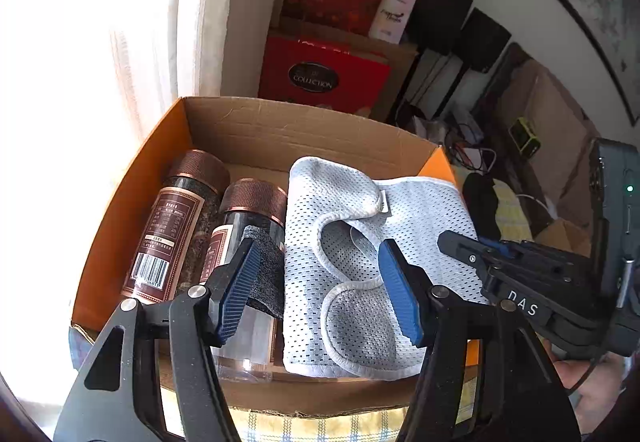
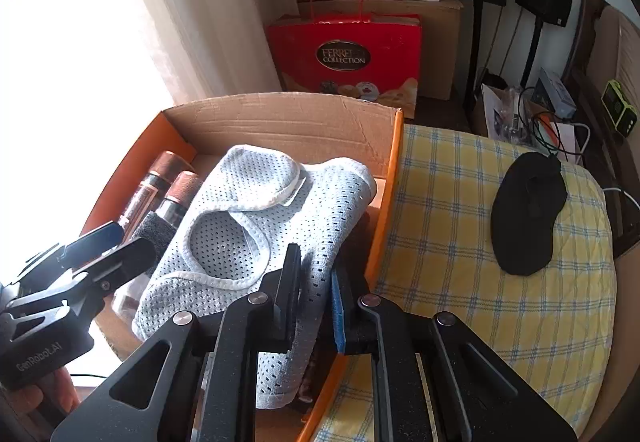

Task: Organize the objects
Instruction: 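Carry the mesh fabric into the orange box with both grippers and release, then press the mesh fabric flat inside the box with both grippers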

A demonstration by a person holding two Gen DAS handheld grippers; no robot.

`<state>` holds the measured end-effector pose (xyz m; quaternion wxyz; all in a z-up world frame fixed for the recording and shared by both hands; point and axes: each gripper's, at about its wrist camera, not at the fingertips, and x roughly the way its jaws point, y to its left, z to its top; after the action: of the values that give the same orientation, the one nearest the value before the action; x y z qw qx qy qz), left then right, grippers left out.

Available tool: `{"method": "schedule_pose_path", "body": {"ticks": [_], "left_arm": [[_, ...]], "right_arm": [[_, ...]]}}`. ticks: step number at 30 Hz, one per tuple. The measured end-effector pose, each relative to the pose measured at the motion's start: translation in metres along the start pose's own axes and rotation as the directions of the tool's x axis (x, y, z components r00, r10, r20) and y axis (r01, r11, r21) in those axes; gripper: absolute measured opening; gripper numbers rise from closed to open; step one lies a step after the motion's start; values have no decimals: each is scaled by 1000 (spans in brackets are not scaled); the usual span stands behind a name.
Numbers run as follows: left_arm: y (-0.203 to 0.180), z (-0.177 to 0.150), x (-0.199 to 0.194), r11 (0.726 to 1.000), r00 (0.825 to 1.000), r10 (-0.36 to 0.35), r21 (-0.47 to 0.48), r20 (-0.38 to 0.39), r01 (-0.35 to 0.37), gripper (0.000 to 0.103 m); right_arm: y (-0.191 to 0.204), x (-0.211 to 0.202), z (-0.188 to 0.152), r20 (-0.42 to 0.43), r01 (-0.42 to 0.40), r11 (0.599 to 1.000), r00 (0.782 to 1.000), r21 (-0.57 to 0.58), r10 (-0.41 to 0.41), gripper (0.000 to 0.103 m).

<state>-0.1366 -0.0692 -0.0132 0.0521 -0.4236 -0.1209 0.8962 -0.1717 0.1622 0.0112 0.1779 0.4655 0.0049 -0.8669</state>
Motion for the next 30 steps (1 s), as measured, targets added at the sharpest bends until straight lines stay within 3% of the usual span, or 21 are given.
{"method": "schedule_pose_path", "body": {"ticks": [3, 8, 15, 19, 22, 25, 27, 30], "left_arm": [[-3, 1, -1, 1000, 1000, -4, 13, -7, 4, 58], [-8, 0, 0, 999, 999, -28, 18, -26, 28, 58], [-23, -3, 1, 997, 996, -64, 37, -61, 66, 59], [-32, 1, -1, 990, 987, -136, 13, -83, 138, 77], [-44, 6, -5, 988, 986, -150, 26, -75, 153, 82], [-56, 9, -6, 985, 983, -166, 40, -81, 170, 86], [-64, 10, -6, 982, 981, -177, 45, -85, 181, 94], [-76, 12, -4, 979, 976, -197, 43, -96, 201, 97]], "right_arm": [[2, -6, -1, 12, 4, 1000, 1000, -10, -4, 28], [3, -29, -3, 50, 18, 999, 999, -27, -16, 35], [-14, -56, -6, 63, -26, 999, 998, 24, 25, 36], [-26, -69, -9, 69, -3, 999, 998, 40, 0, 40], [-37, -76, -12, 68, 32, 998, 997, 52, -36, 48], [-52, -83, -15, 71, 52, 996, 996, 77, -57, 58], [-63, -87, -18, 76, 62, 994, 995, 94, -69, 70], [-82, -90, -19, 69, 83, 988, 993, 131, -92, 87]]}}
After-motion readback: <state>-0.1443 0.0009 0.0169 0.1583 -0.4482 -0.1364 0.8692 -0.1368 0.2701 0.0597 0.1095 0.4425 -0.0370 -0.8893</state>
